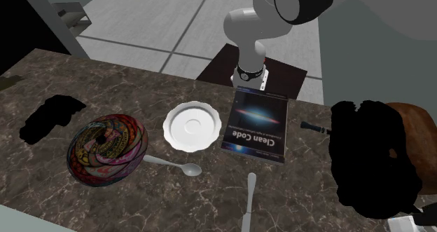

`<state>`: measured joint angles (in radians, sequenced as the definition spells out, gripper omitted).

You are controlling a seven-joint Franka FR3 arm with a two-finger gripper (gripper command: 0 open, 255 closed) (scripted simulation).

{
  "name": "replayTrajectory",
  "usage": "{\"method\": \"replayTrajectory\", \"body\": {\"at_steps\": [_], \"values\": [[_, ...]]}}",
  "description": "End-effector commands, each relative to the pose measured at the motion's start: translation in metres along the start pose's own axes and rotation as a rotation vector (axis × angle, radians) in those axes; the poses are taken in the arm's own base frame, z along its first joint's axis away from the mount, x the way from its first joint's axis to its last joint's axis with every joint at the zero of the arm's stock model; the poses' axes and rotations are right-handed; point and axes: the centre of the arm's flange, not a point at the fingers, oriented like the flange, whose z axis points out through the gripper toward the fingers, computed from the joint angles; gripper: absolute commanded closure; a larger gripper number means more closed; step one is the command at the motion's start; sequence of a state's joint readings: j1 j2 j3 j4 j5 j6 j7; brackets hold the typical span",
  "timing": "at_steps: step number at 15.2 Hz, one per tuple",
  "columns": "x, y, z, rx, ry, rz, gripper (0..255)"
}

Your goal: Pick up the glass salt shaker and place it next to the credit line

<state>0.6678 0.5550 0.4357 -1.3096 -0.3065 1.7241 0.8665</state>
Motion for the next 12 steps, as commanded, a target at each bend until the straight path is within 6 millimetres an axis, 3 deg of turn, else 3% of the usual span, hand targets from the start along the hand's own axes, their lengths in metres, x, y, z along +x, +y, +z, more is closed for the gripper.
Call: {"method": "replayTrajectory", "body": {"at_steps": [1, 9, 12], "values": [[0.001, -0.001, 0.012, 0.0, 0.0, 0.0, 255], [0.001, -0.006, 0.054, 0.0, 0.0, 0.0, 255], [0.001, -0.007, 0.056, 0.0, 0.0, 0.0, 255]]}}
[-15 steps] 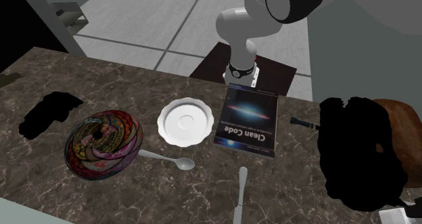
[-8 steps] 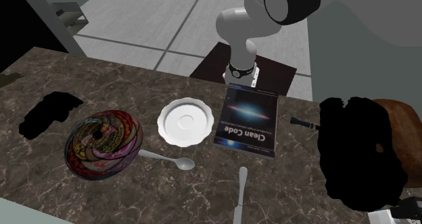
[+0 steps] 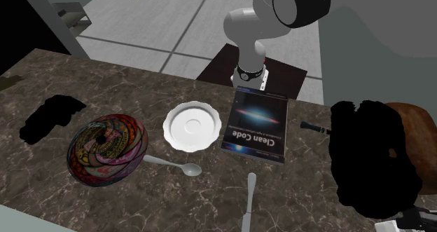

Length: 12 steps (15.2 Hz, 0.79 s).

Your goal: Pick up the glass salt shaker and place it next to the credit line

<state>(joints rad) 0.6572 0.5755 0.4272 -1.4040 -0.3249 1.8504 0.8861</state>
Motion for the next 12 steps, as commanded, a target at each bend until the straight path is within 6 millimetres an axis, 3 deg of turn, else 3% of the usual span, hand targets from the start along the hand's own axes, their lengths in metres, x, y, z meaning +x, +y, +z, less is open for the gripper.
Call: {"method": "replayTrajectory", "body": {"at_steps": [1, 5, 6, 11, 12], "values": [[-0.002, -0.002, 0.008, -0.008, -0.013, -0.003, 255], [-0.002, -0.002, 0.008, -0.008, -0.013, -0.003, 255], [-0.002, -0.002, 0.008, -0.008, -0.014, -0.003, 0], [-0.002, -0.002, 0.008, -0.008, -0.013, -0.003, 0], [-0.002, -0.002, -0.005, -0.008, -0.013, -0.003, 0]]}}
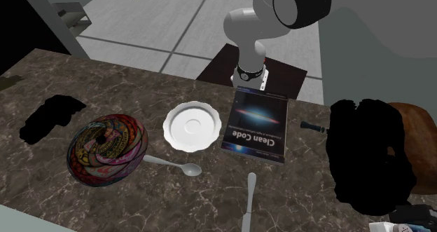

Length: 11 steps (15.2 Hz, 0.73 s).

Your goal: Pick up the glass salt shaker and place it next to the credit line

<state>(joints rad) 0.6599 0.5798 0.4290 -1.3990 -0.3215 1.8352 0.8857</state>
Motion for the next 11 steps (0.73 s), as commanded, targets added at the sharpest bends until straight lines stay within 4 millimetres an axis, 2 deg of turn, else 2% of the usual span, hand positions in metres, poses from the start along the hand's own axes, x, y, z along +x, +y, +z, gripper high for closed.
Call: {"method": "replayTrajectory", "body": {"at_steps": [1, 3, 11], "values": [[0.0, 0.0, -0.02, -0.001, -0.001, 0.0, 0], [0.0, 0.0, -0.043, -0.001, -0.001, 0.0, 0], [0.0, 0.0, -0.043, -0.001, -0.001, 0.0, 0]]}}
